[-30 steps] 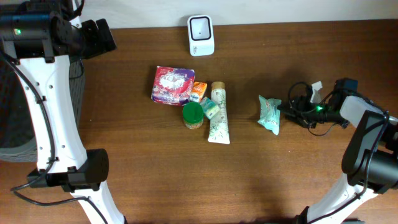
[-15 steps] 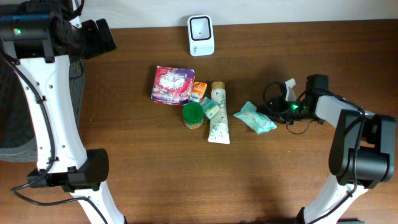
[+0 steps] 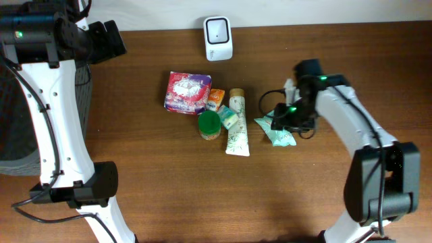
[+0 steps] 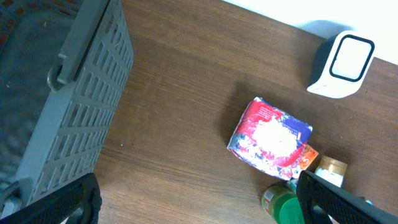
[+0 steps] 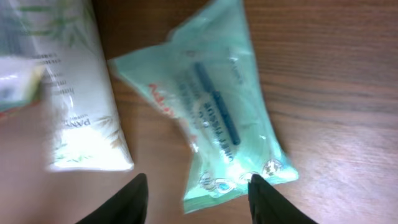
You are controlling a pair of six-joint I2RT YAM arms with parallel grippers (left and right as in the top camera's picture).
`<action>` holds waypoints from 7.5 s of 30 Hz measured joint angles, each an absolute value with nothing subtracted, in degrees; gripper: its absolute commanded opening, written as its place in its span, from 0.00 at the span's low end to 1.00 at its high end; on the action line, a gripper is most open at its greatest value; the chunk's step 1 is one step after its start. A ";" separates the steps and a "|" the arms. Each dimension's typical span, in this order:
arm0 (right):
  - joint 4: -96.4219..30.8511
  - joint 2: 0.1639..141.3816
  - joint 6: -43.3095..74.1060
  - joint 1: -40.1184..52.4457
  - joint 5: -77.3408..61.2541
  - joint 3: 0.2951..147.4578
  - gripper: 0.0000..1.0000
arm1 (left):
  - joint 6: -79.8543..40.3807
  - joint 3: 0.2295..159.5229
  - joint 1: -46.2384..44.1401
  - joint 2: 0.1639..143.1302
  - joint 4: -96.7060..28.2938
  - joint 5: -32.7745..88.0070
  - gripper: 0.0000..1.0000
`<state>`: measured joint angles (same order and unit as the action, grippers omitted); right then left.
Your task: Scan the item barcode
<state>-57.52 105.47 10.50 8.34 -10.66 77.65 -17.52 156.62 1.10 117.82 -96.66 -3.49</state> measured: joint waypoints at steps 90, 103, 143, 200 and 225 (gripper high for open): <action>-56.55 114.13 1.41 -3.92 -33.23 84.27 0.04 | -17.52 156.62 1.10 117.82 -96.66 -3.46 0.99; 9.61 116.38 22.61 14.46 -12.05 98.15 0.04 | -17.52 156.62 1.10 117.82 -96.68 -3.46 0.99; -37.28 122.15 28.25 -38.24 -6.42 100.12 0.94 | -17.52 156.62 1.10 117.82 -96.68 -3.49 0.99; -72.03 119.28 21.71 13.06 -13.74 104.55 0.54 | -17.52 156.62 1.10 117.82 -96.68 -3.49 0.99; -68.05 119.17 47.79 16.91 14.22 88.95 0.19 | -17.52 156.62 1.10 117.82 -96.66 -3.49 0.99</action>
<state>-68.05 119.17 47.79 16.91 14.22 88.95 -17.52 156.62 1.10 117.82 -96.66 -3.49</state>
